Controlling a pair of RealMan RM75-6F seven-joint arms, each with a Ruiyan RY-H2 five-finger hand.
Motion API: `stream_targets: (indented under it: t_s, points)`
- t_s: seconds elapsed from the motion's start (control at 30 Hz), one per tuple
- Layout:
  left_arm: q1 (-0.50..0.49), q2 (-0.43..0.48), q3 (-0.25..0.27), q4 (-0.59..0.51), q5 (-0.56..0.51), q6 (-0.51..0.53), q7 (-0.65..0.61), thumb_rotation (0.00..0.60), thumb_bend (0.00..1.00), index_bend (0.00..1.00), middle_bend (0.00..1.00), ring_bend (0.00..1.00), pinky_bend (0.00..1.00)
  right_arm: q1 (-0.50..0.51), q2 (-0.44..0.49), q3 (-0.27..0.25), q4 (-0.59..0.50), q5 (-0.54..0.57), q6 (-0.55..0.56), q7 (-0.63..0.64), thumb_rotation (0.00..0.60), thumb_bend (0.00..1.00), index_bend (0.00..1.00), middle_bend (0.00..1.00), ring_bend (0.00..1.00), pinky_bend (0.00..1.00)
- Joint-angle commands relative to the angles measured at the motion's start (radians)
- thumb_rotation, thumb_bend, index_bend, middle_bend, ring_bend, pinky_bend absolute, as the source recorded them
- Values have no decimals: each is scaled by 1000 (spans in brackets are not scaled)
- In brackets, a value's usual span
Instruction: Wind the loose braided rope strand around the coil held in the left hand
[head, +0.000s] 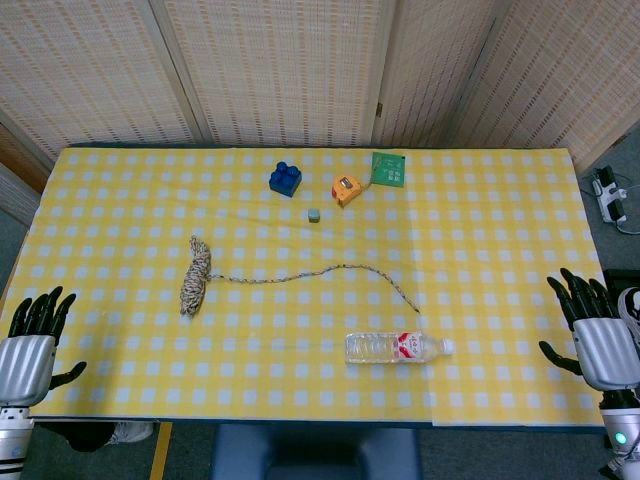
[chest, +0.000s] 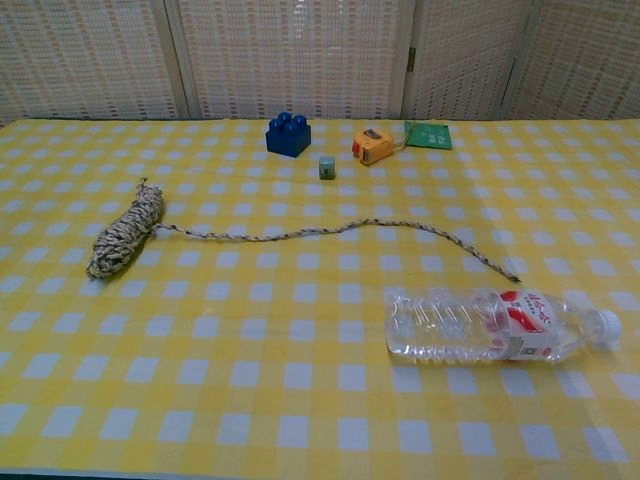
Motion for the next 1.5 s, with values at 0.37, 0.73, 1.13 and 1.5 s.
stream_targets:
  t_s: [0.37, 0.73, 1.13, 1.5]
  points:
    - [-14, -13, -5, 8, 13, 2, -17, 600, 142, 57, 0, 0, 0, 0, -4, 0, 0, 5, 1, 5, 600, 256, 0, 0, 55, 0]
    - [-126, 23, -45, -55, 68, -89, -51, 600, 147, 68, 12, 25, 0, -8, 2, 3, 6, -3, 27, 24, 600, 256, 0, 0, 56, 0]
    - [-357, -44, -134, -90, -27, -358, 10, 600, 149, 69, 26, 39, 0, -13, 5, 0, 5, -14, 41, 28, 600, 257, 0, 0, 56, 0]
    - [-511, -262, -188, 79, -258, -486, 152, 600, 150, 76, 34, 48, 0, -21, 1, -3, 12, -23, 58, 42, 600, 256, 0, 0, 54, 0]
